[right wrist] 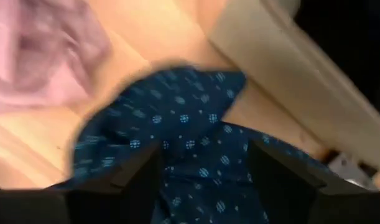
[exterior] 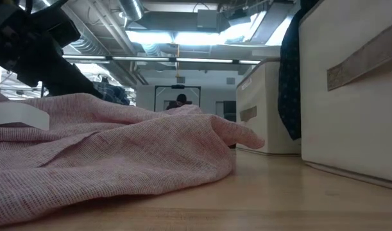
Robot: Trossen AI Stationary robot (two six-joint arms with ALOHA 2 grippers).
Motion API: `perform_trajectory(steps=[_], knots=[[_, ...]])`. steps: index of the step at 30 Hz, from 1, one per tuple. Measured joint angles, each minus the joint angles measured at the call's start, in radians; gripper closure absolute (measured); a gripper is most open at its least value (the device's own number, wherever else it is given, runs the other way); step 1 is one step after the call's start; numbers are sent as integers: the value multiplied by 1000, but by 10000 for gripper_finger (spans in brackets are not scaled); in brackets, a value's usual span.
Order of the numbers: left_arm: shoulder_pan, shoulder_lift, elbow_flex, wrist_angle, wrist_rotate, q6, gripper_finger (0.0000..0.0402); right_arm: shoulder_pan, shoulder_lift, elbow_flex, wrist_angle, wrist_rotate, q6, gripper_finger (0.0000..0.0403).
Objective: Sort clothes
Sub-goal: Put the blue patterned polo shirt into the bottom laundry organizer
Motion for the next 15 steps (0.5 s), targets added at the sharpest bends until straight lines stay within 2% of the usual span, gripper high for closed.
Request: perform_trajectory(steps=[3, 5, 15], knots=[[0, 0, 0, -2, 0, -1, 215, -48, 2, -74, 4, -119, -40, 168], [0, 0, 0, -2, 0, -1, 215, -57, 0, -120, 17, -153, -67, 168], [0, 0, 0, -1, 0, -2, 215, -55, 1, -252, 77, -160, -152, 178]])
